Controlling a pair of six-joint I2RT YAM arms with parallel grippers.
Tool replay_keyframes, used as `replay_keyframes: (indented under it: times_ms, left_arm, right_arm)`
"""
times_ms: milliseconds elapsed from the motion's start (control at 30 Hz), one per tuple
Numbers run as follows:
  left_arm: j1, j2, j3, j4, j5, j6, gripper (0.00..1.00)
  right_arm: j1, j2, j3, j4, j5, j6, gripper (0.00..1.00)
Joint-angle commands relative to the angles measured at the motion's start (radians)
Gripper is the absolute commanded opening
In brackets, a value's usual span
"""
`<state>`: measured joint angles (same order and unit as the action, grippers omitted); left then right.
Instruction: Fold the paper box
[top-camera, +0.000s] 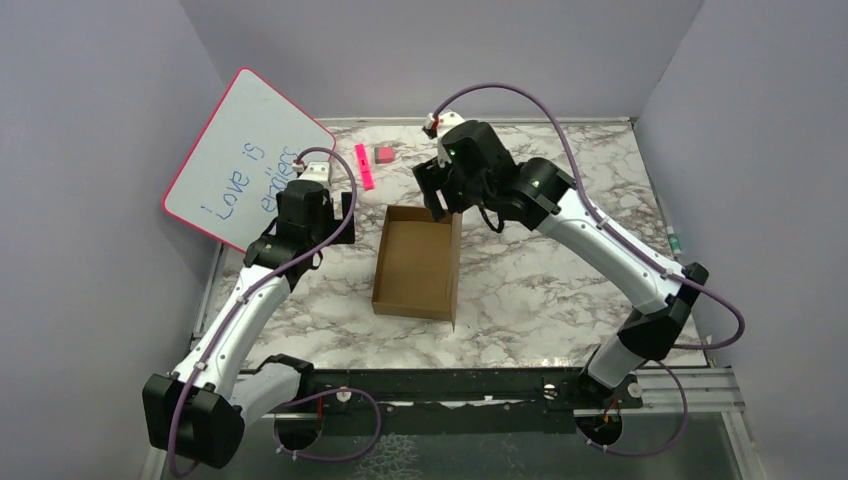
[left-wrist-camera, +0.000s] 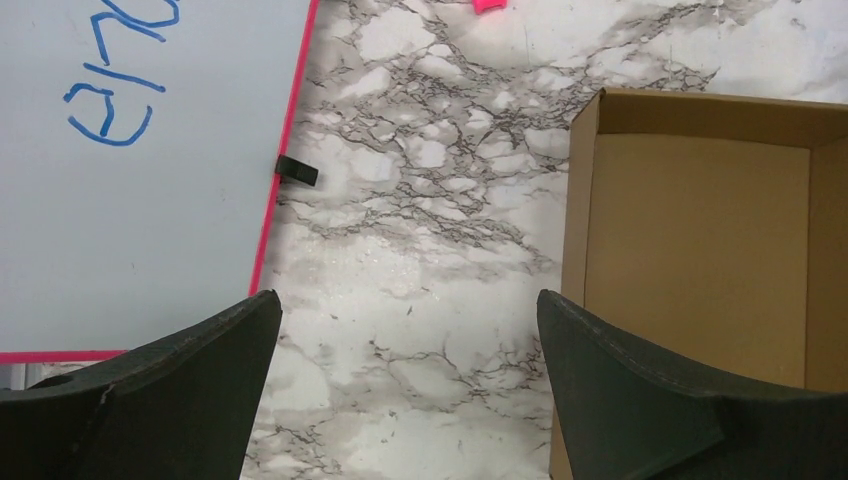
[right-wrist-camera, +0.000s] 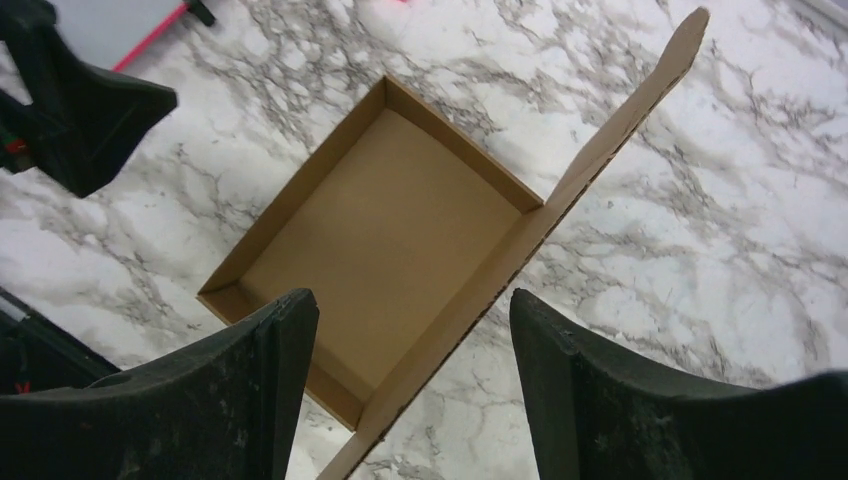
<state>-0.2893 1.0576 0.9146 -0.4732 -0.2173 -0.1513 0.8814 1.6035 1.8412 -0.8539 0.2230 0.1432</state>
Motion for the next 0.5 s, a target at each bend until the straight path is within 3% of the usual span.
replay_keyframes:
  times_ms: [0,233,467]
  left_arm:
    - [0.005,-0.078,-0.024,0.042,-0.045,0.018,0.99]
    - [0.018,-0.082,-0.033,0.047,-0.019,0.015,0.99]
    - [0.047,-0.094,-0.035,0.057,0.034,0.017,0.99]
  right_arm:
    - [0.04,0.069,0.08,-0.174,0.208,0.029,0.7]
    - [0.053,0.124,0.198,-0.296,0.258,-0.005,0.38]
    - [0.053,0.133,0.212,-0.261,0.249,-0.19,0.09]
